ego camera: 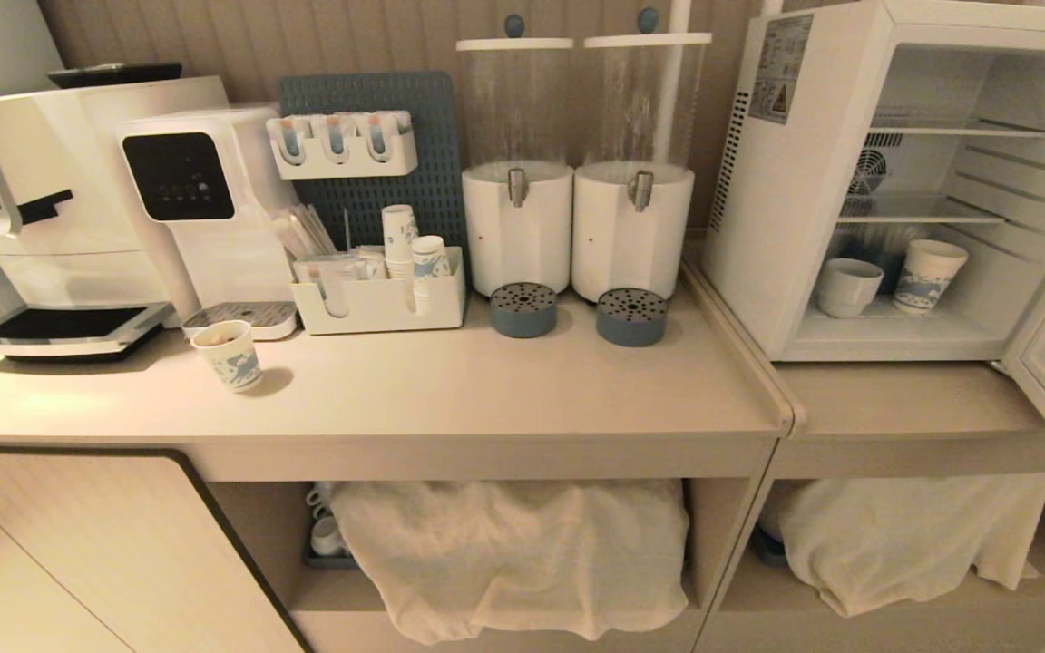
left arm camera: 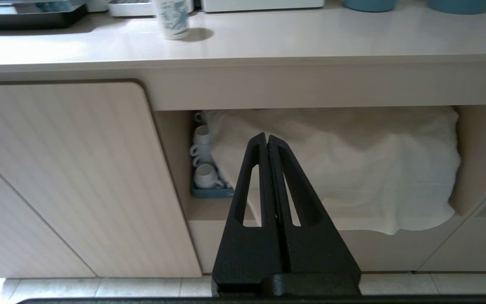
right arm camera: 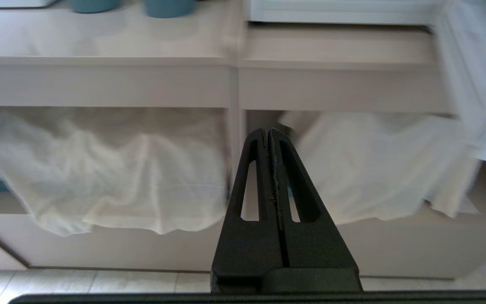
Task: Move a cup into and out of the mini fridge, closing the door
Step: Close the freezer door
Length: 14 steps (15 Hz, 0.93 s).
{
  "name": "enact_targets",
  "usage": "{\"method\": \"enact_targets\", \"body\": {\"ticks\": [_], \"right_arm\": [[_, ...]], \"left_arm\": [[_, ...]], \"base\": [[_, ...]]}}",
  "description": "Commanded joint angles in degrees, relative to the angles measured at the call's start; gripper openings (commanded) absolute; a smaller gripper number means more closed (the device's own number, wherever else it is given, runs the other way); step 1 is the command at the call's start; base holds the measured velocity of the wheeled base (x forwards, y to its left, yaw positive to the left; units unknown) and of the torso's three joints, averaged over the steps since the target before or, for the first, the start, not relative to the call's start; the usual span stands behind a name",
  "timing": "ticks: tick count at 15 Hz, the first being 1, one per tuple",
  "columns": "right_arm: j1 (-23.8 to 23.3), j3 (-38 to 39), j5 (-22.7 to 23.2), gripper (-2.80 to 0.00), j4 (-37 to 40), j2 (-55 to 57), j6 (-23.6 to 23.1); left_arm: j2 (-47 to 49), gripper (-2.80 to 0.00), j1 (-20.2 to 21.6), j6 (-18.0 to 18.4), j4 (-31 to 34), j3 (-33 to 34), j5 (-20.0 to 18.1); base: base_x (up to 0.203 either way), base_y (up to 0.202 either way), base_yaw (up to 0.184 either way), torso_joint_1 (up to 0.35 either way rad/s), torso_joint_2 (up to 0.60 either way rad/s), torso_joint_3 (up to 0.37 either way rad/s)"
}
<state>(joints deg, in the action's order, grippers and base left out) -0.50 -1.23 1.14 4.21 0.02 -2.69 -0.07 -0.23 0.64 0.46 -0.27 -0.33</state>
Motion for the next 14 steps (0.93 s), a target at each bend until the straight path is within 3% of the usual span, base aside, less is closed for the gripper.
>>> {"method": "enact_targets", "body": {"ticks": [1, 14], "right_arm": [[0.1, 0.0, 0.0, -2.8, 0.0, 0.0, 0.0], [0.1, -0.1, 0.1, -2.8, 0.2, 0.0, 0.0]], "left_arm": [[0.1, -2.8, 0.0, 0.2, 0.0, 0.0, 0.0], [0.1, -2.8, 0.0, 0.2, 0.0, 0.0, 0.0]], "base": [[-0.001, -0.162, 0.005, -0.001, 0.0, 0.002], [0.0, -0.193, 0.001, 0.002, 0.0, 0.002]]}}
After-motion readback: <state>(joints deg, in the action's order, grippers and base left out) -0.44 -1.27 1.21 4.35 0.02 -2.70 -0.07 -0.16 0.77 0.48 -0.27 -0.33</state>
